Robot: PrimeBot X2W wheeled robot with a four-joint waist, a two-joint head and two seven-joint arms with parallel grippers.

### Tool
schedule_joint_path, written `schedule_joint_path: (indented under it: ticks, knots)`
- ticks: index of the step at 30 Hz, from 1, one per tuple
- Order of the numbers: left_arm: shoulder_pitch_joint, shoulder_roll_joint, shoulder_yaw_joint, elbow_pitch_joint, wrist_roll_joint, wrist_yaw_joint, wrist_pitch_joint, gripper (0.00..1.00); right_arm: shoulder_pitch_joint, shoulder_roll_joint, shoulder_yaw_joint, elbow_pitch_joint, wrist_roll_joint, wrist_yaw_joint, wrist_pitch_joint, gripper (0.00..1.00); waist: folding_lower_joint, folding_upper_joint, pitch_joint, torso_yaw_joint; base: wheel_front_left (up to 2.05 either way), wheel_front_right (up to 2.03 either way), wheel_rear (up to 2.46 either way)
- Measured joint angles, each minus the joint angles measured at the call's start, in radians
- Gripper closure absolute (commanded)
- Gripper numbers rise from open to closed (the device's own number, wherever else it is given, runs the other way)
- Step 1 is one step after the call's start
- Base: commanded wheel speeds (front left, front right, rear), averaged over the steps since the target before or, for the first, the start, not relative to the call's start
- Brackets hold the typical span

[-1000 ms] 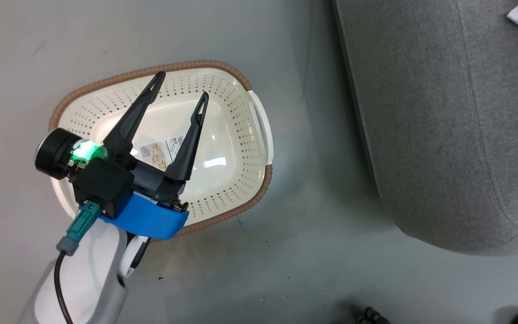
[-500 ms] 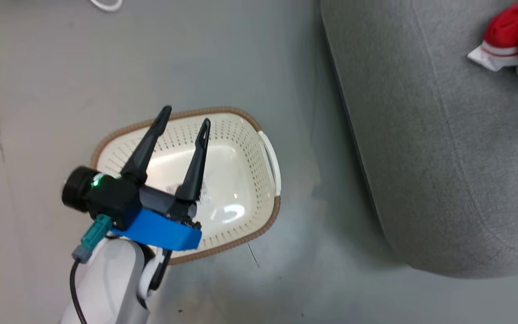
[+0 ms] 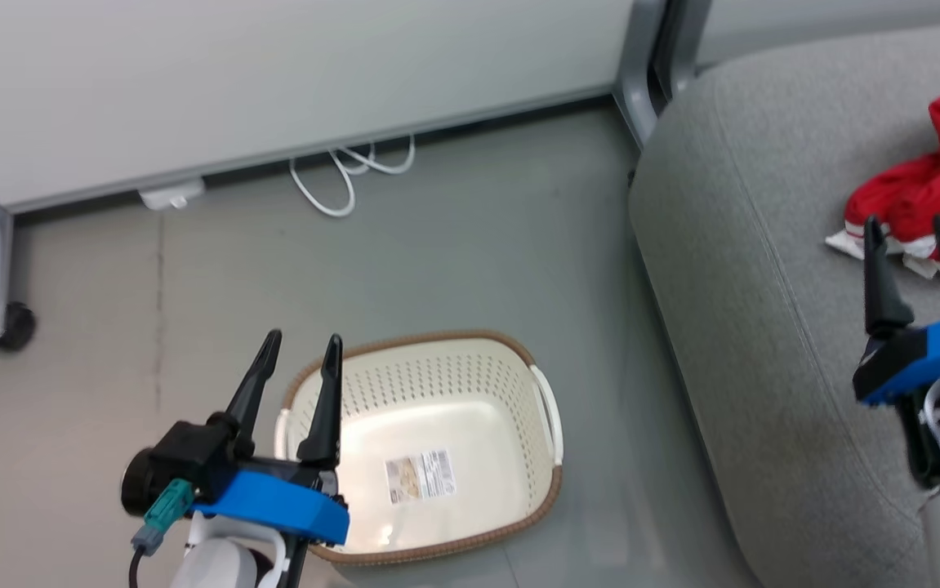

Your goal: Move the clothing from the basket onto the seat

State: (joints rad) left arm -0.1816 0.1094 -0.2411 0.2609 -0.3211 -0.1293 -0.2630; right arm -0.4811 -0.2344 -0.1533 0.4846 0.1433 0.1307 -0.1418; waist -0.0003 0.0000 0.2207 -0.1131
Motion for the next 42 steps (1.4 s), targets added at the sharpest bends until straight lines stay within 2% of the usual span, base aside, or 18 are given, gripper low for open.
schedule_joint_path:
  ticks: [10, 18, 28, 42]
  knots:
    - [0.074, -0.01, 0.083, 0.062, 0.015, 0.0, 0.0, 0.0, 0.24, 0.097, 0.042, -0.247, -0.017, 0.0, 0.069, 0.0, 0.0, 0.0, -0.151, 0.098, 0.0, 0.0, 0.0]
    - [0.098, -0.009, 0.137, 0.099, 0.02, 0.0, 0.0, 0.0, 0.375, 0.144, 0.06, -0.35, -0.01, 0.0, 0.085, 0.0, 0.0, 0.0, -0.219, 0.148, 0.0, 0.0, 0.0]
    - [0.105, -0.004, 0.155, 0.132, 0.022, 0.0, 0.0, 0.0, 0.45, 0.176, 0.094, -0.366, 0.0, 0.0, 0.074, 0.0, 0.0002, 0.0, -0.242, 0.158, 0.0, 0.0, 0.0]
    - [0.114, -0.006, 0.16, 0.136, 0.025, 0.0, 0.0, 0.0, 0.452, 0.182, 0.115, -0.341, 0.001, 0.0, 0.067, 0.0, 0.0003, 0.0, -0.237, 0.152, 0.0, 0.0, 0.0]
